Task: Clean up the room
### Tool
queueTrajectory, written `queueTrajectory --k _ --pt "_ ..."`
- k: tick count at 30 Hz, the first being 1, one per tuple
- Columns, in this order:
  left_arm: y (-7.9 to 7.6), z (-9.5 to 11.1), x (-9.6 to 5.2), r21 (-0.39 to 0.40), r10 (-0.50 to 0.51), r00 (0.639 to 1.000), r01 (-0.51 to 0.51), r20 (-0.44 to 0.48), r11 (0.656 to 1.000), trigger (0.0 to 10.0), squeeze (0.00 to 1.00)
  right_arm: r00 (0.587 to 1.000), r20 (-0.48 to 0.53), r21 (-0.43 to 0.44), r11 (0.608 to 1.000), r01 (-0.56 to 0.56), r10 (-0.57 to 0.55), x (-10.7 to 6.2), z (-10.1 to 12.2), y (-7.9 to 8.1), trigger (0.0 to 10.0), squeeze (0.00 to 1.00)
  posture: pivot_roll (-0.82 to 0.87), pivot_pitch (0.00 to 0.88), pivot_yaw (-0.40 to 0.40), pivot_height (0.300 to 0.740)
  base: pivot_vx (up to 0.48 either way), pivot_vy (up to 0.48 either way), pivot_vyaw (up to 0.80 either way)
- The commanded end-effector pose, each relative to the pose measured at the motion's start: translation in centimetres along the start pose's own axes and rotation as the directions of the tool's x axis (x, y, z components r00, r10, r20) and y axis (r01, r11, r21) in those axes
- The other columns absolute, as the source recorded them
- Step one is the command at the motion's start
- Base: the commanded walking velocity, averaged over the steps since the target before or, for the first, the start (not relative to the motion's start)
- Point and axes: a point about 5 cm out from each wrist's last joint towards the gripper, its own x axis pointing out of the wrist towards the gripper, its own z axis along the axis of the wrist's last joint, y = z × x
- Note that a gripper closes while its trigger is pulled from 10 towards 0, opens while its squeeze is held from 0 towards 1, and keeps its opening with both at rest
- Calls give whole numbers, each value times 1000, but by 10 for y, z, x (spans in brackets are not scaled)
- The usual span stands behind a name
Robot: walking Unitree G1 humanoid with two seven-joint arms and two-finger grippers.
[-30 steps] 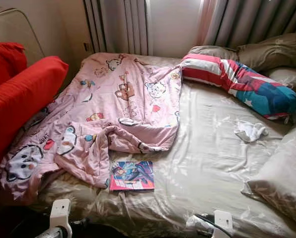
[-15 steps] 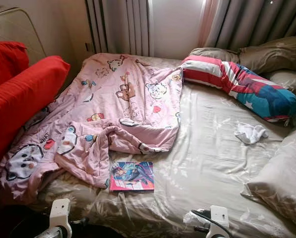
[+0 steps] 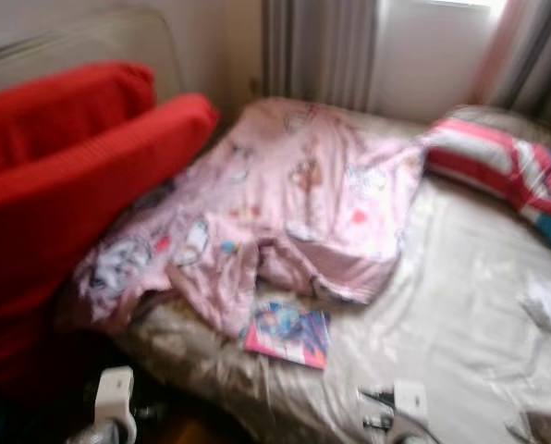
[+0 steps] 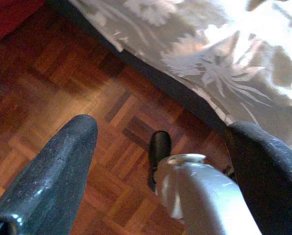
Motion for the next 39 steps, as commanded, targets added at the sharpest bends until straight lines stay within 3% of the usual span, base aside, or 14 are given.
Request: queueTrajectory --k 1,15,39 --pt "4 -5 -1 4 12 1000 -12 -24 1000 10000 0 1000 3 -7 1000 -13 13 1 2 4 10000 0 99 26 -43 740 0 0 800" --pt "5 -8 -2 -6 5 1000 -5 -30 1000 10000 0 1000 6 15 1000 -14 14 1 1 6 10000 0 100 15 -40 740 0 37 521" --pt "5 -11 -3 -2 1 999 -1 -35 1000 10000 0 1000 0 15 1000 -27 27 1 1 8 10000 0 108 0 -41 740 0 480 0"
